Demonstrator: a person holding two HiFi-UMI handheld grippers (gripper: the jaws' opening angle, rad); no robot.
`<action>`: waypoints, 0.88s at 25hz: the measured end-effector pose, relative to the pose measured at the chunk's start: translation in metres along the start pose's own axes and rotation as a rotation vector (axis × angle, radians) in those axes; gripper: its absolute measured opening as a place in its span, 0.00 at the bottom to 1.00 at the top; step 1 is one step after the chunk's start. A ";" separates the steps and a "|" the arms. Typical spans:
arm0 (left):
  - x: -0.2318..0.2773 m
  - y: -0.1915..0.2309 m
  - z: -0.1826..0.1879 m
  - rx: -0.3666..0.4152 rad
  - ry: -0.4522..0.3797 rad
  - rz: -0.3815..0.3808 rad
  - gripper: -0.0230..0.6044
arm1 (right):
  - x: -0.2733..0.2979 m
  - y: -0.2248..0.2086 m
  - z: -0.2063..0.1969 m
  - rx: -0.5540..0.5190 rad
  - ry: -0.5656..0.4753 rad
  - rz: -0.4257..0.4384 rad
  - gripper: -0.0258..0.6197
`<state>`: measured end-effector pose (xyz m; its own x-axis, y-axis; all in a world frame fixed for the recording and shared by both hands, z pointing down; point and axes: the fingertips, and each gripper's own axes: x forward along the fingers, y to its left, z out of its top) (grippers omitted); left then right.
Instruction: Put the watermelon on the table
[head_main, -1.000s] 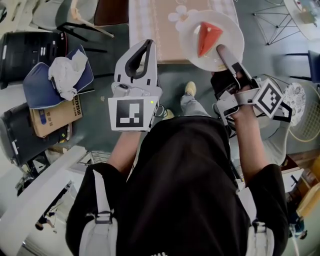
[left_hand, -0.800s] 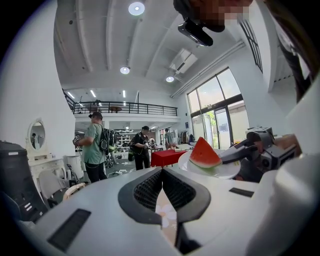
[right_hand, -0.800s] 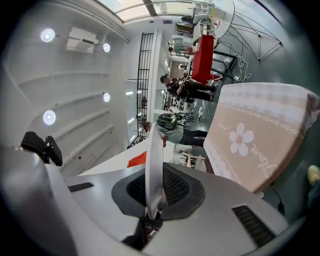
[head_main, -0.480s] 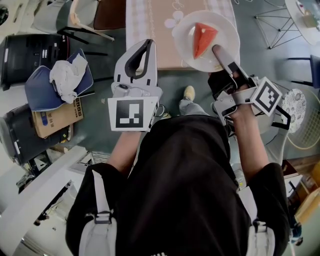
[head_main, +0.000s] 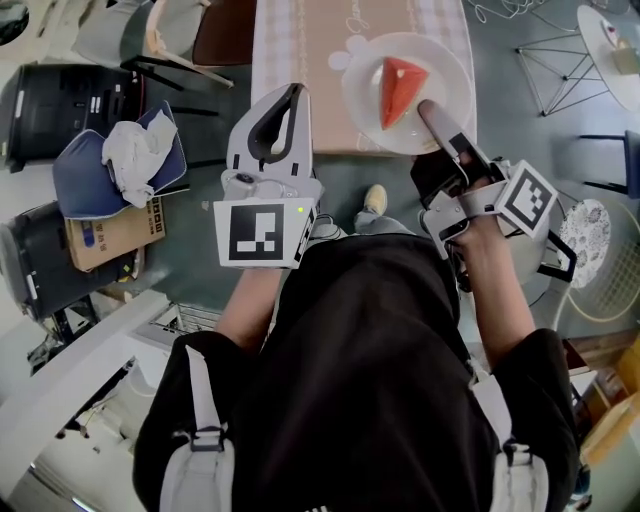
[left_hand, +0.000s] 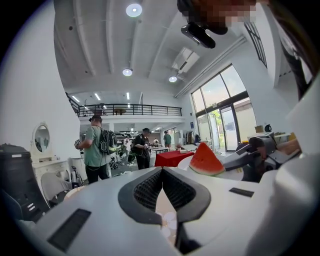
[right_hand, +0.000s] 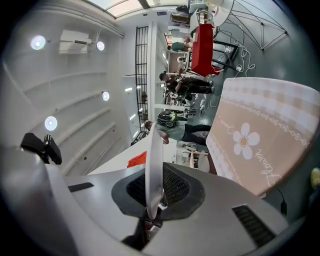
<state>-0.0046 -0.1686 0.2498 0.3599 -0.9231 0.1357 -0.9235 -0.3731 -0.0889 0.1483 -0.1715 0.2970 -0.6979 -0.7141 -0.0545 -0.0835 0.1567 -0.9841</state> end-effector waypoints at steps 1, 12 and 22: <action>0.001 0.000 -0.001 0.008 0.009 0.004 0.06 | 0.001 -0.001 0.002 0.000 0.004 -0.001 0.07; 0.005 -0.013 0.003 0.023 0.004 0.010 0.06 | -0.003 -0.001 0.014 0.012 0.008 0.028 0.07; 0.006 -0.018 0.008 0.035 -0.002 0.003 0.05 | -0.006 0.001 0.015 0.025 0.004 0.032 0.07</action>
<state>0.0154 -0.1684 0.2440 0.3574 -0.9244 0.1333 -0.9194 -0.3734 -0.1240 0.1634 -0.1769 0.2938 -0.7030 -0.7060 -0.0856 -0.0430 0.1623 -0.9858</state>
